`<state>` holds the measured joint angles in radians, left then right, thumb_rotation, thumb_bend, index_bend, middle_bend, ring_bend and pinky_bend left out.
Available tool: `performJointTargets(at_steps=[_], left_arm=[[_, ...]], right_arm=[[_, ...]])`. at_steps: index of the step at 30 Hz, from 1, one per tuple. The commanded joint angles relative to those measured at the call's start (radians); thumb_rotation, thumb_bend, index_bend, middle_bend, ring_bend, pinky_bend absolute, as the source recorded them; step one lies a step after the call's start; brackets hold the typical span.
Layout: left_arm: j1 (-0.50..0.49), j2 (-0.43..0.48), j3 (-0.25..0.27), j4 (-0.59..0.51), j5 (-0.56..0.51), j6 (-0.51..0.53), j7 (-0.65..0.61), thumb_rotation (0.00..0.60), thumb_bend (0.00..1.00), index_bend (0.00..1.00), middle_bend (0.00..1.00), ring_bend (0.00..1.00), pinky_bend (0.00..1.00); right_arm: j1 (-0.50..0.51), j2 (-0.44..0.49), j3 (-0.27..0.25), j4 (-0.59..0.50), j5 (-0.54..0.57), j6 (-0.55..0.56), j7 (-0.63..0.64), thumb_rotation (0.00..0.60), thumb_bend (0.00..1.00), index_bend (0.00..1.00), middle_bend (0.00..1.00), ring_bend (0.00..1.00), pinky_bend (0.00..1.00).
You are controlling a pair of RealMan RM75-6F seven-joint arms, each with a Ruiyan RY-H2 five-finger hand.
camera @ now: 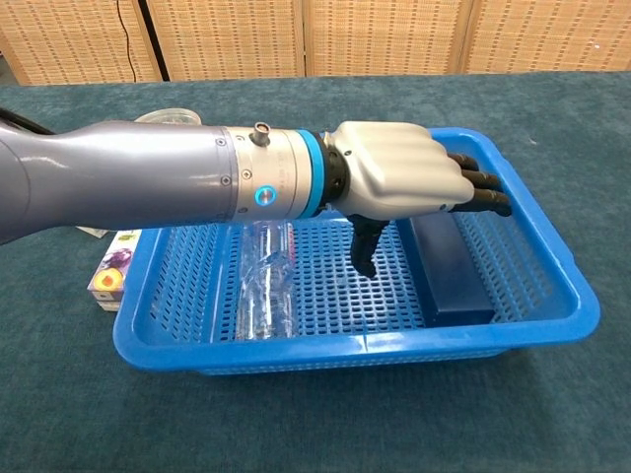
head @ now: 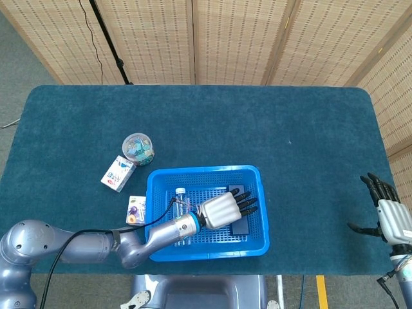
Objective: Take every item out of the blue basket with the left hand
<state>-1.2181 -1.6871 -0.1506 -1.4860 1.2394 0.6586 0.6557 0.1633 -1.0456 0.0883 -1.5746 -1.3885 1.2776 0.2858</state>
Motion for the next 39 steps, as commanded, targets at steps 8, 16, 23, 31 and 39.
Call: performJointTargets(at_steps=[8,16,23,31,39], left_arm=[[-0.017,-0.034,0.024,0.054,0.017,-0.011,-0.042,0.600,0.06,0.06,0.00,0.06,0.22],[-0.041,-0.086,0.028,0.118,0.000,-0.037,-0.052,0.600,0.06,0.06,0.00,0.06,0.22],[-0.065,-0.126,0.040,0.169,-0.016,-0.065,-0.045,0.600,0.06,0.07,0.00,0.06,0.22],[-0.060,-0.095,0.064,0.154,-0.026,-0.064,-0.040,0.600,0.07,0.11,0.09,0.16,0.26],[-0.043,-0.043,0.108,0.110,0.030,-0.050,-0.051,0.600,0.07,0.17,0.23,0.27,0.30]], right_arm=[[0.000,-0.001,0.005,-0.002,0.005,0.003,-0.005,0.600,0.00,0.00,0.00,0.00,0.00],[0.002,-0.002,0.008,0.007,0.014,-0.007,0.001,0.600,0.00,0.00,0.00,0.00,0.00],[0.001,-0.003,0.011,0.011,0.021,-0.009,0.002,0.600,0.00,0.00,0.00,0.00,0.00],[0.002,-0.004,0.013,0.013,0.026,-0.015,0.003,0.600,0.00,0.00,0.00,0.00,0.00],[0.000,-0.002,0.012,0.007,0.023,-0.012,-0.002,0.600,0.00,0.00,0.00,0.00,0.00]])
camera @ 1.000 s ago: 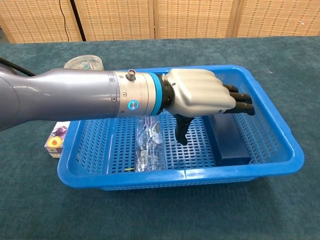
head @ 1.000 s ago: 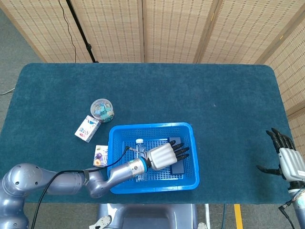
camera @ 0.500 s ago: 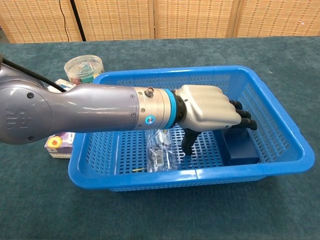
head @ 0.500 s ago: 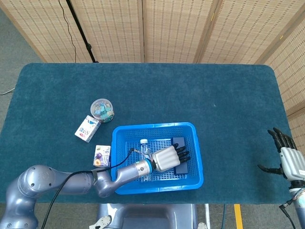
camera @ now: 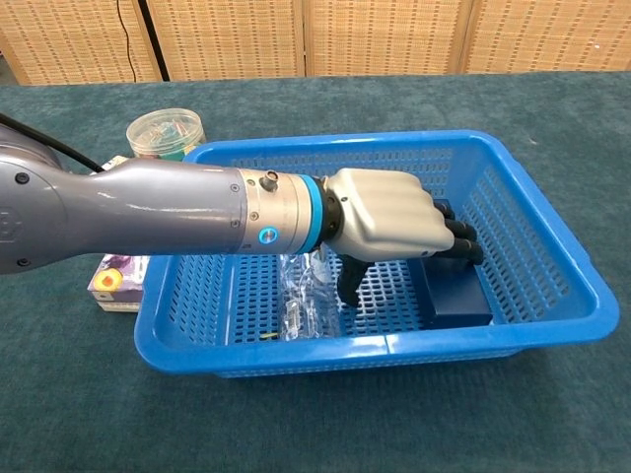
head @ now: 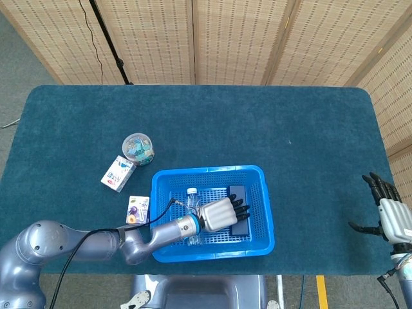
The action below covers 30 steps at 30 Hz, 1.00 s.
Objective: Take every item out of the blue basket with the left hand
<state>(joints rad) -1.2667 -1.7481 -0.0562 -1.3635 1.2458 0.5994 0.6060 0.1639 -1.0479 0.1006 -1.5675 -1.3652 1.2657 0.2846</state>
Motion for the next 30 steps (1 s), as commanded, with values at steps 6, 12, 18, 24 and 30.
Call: performJointTargets(at_steps=[6,12,18,24,30], left_arm=[[0.032,0.077,0.037,-0.059,0.061,0.039,-0.024,0.600,0.07,0.16,0.19,0.25,0.30],[0.041,0.077,0.027,-0.034,0.087,0.068,-0.036,0.600,0.07,0.01,0.00,0.01,0.17],[0.024,0.031,0.010,0.017,0.083,0.044,-0.037,0.600,0.07,0.00,0.00,0.00,0.11],[0.014,0.001,0.009,0.050,0.072,0.020,-0.022,0.600,0.07,0.00,0.00,0.00,0.11],[0.013,-0.035,0.005,0.083,0.074,0.019,-0.030,0.600,0.15,0.18,0.15,0.20,0.25]], right_arm=[[-0.001,0.001,0.001,-0.002,0.000,0.002,-0.002,0.600,0.00,0.00,0.00,0.00,0.00],[0.000,0.000,0.000,-0.004,-0.005,0.001,-0.006,0.600,0.00,0.00,0.00,0.00,0.00],[0.000,-0.001,0.001,-0.002,0.002,-0.002,-0.008,0.600,0.00,0.00,0.00,0.00,0.00],[0.002,-0.001,0.004,0.002,0.013,-0.012,-0.006,0.600,0.00,0.00,0.00,0.00,0.00],[0.003,0.000,0.004,0.002,0.013,-0.014,-0.004,0.600,0.00,0.00,0.00,0.00,0.00]])
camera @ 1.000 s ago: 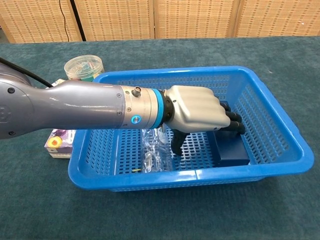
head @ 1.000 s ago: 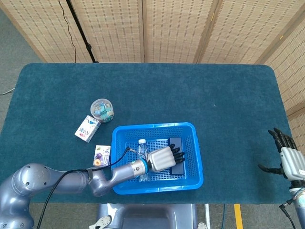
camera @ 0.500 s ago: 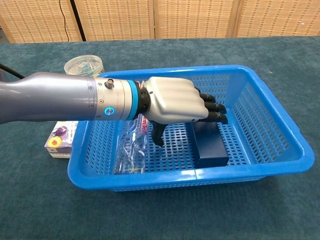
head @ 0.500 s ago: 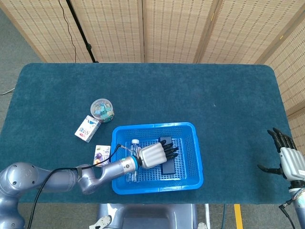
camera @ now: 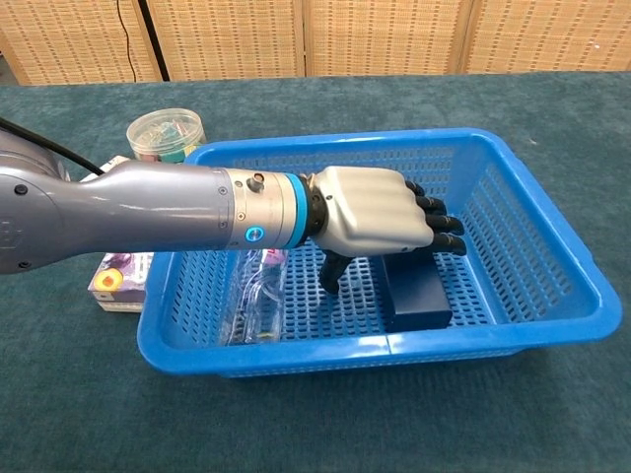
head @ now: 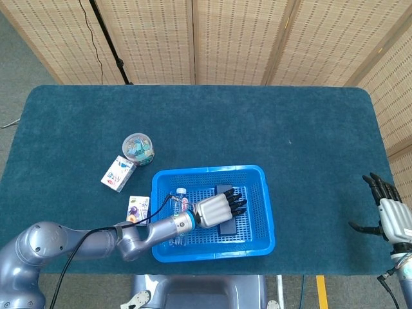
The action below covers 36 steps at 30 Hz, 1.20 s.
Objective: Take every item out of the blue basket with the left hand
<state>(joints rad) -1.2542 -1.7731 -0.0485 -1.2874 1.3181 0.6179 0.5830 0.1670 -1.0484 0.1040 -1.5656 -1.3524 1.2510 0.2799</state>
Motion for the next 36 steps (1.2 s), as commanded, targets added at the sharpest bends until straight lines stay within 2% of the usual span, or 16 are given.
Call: performJointTargets(at_steps=[1,4,7,9,12,16,24,27,31,36], left_arm=[[0.001,-0.016,-0.004,0.012,0.001,0.001,-0.011,0.600,0.20,0.29,0.26,0.34,0.35],[0.002,-0.032,-0.007,0.028,-0.017,-0.008,-0.012,0.600,0.33,0.51,0.45,0.52,0.48],[0.007,-0.046,-0.010,0.039,-0.021,0.003,-0.003,0.600,0.40,0.59,0.52,0.58,0.52],[0.015,-0.056,-0.013,0.043,-0.023,0.023,0.002,0.600,0.42,0.61,0.53,0.59,0.53],[0.024,-0.060,-0.025,0.034,-0.028,0.046,0.003,0.600,0.43,0.62,0.53,0.59,0.53],[0.036,-0.028,-0.069,-0.033,-0.010,0.116,-0.016,0.600,0.42,0.61,0.53,0.59,0.53],[0.085,0.174,-0.182,-0.285,0.025,0.280,-0.042,0.600,0.41,0.60,0.53,0.58,0.53],[0.114,0.255,-0.205,-0.363,0.020,0.317,-0.051,0.600,0.41,0.60,0.53,0.58,0.53],[0.168,0.360,-0.219,-0.431,0.015,0.371,-0.075,0.600,0.41,0.60,0.53,0.58,0.53],[0.261,0.481,-0.184,-0.442,0.013,0.422,-0.132,0.600,0.41,0.60,0.53,0.58,0.53]], right_arm=[[0.000,0.000,0.001,0.000,0.001,0.000,0.001,0.600,0.00,0.00,0.00,0.00,0.00],[-0.001,0.000,0.002,0.001,0.003,0.001,0.001,0.600,0.00,0.00,0.00,0.00,0.00],[-0.001,0.001,0.002,0.001,0.003,0.002,0.002,0.600,0.00,0.00,0.00,0.00,0.00],[-0.002,0.001,0.003,0.001,0.002,0.003,0.003,0.600,0.00,0.00,0.00,0.00,0.00],[-0.002,0.002,0.002,0.000,0.000,0.003,0.006,0.600,0.00,0.00,0.00,0.00,0.00],[-0.003,0.003,0.001,-0.003,-0.006,0.006,0.007,0.600,0.00,0.00,0.00,0.00,0.00],[-0.008,0.007,-0.010,-0.020,-0.040,0.025,0.003,0.600,0.00,0.00,0.00,0.00,0.00],[-0.011,0.009,-0.013,-0.027,-0.049,0.035,-0.001,0.600,0.00,0.00,0.00,0.00,0.00],[-0.013,0.011,-0.018,-0.036,-0.061,0.042,-0.006,0.600,0.00,0.00,0.00,0.00,0.00],[-0.014,0.012,-0.024,-0.044,-0.075,0.048,-0.009,0.600,0.00,0.00,0.00,0.00,0.00]])
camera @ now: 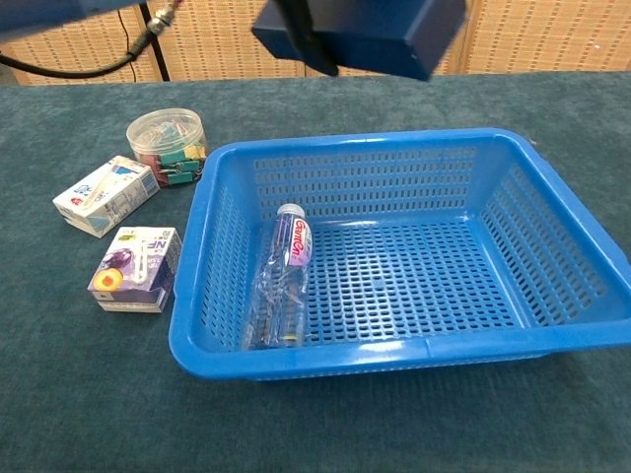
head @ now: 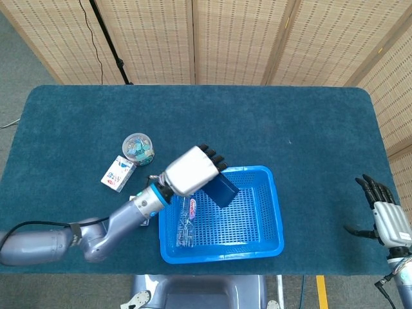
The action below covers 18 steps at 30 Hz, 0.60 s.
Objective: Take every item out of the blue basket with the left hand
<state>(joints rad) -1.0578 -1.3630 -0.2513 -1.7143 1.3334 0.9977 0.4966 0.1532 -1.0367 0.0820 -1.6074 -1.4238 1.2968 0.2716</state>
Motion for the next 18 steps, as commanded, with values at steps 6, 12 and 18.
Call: performJointTargets(at_steps=[6,12,18], left_arm=[[0.188,0.163,0.094,0.061,-0.001,0.085,-0.174,0.600,0.40,0.60,0.53,0.57,0.53],[0.339,0.188,0.232,0.201,0.024,0.096,-0.336,0.600,0.39,0.59,0.52,0.55,0.53],[0.376,0.144,0.255,0.261,0.038,0.082,-0.376,0.600,0.36,0.47,0.41,0.40,0.46]], right_arm=[[-0.002,0.003,-0.006,-0.009,-0.012,0.006,-0.001,0.600,0.00,0.00,0.00,0.00,0.00],[0.005,0.001,-0.008,-0.016,-0.020,0.002,-0.008,0.600,0.00,0.00,0.00,0.00,0.00],[0.012,-0.002,-0.011,-0.024,-0.029,-0.002,-0.018,0.600,0.00,0.00,0.00,0.00,0.00]])
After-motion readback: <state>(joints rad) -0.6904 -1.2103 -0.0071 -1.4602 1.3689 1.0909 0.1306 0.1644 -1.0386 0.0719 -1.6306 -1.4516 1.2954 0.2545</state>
